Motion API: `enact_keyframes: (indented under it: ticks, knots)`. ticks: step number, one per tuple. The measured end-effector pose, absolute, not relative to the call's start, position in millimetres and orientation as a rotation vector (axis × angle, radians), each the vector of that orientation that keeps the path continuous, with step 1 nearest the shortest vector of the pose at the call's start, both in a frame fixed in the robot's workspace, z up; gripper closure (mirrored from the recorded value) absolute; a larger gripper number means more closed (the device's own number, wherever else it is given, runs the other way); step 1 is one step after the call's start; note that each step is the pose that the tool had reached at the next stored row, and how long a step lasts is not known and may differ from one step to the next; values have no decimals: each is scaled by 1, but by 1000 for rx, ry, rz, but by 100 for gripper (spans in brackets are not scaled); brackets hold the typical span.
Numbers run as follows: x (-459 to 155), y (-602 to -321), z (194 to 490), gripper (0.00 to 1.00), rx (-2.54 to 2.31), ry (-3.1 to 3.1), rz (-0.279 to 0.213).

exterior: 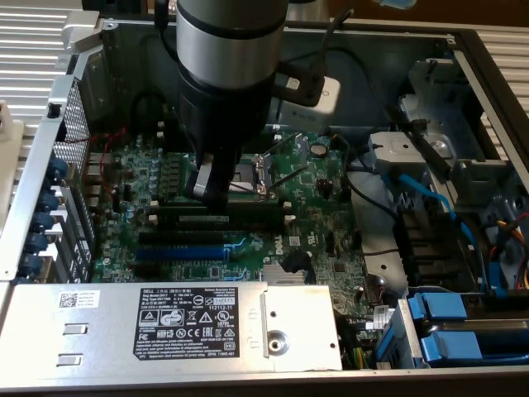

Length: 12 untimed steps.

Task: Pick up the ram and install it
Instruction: 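Press down the ram until it locks into place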

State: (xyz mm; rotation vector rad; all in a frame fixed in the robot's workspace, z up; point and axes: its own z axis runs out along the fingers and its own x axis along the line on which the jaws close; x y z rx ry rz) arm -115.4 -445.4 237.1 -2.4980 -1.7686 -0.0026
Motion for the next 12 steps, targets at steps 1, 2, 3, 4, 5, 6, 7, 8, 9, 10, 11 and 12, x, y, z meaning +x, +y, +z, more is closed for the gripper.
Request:
enact_keyframes:
  ticks: [1,2,3,4,5,6,7,8,9,10,11,12]
  knots:
    - [-115,-445,237,89,-2499,-1768,-3]
    - [-115,-445,237,89,-2499,-1767,-3]
    - [-115,-445,237,89,-2500,-1766,-3]
    - [-115,-445,237,89,-2500,-1765,-3]
    - [-115,-446,237,89,-2501,-1764,-3]
    - [-115,-446,236,89,-2502,-1763,-3]
    - [-115,-446,236,89,-2502,-1762,-3]
    - [-115,-446,236,89,-2503,-1761,-3]
    - [-115,-446,236,89,-2504,-1760,-3]
    - [-115,-446,236,89,-2504,-1759,-3]
    - [-115,-446,236,89,-2505,-1759,-3]
    - [-115,-446,236,89,-2506,-1758,-3]
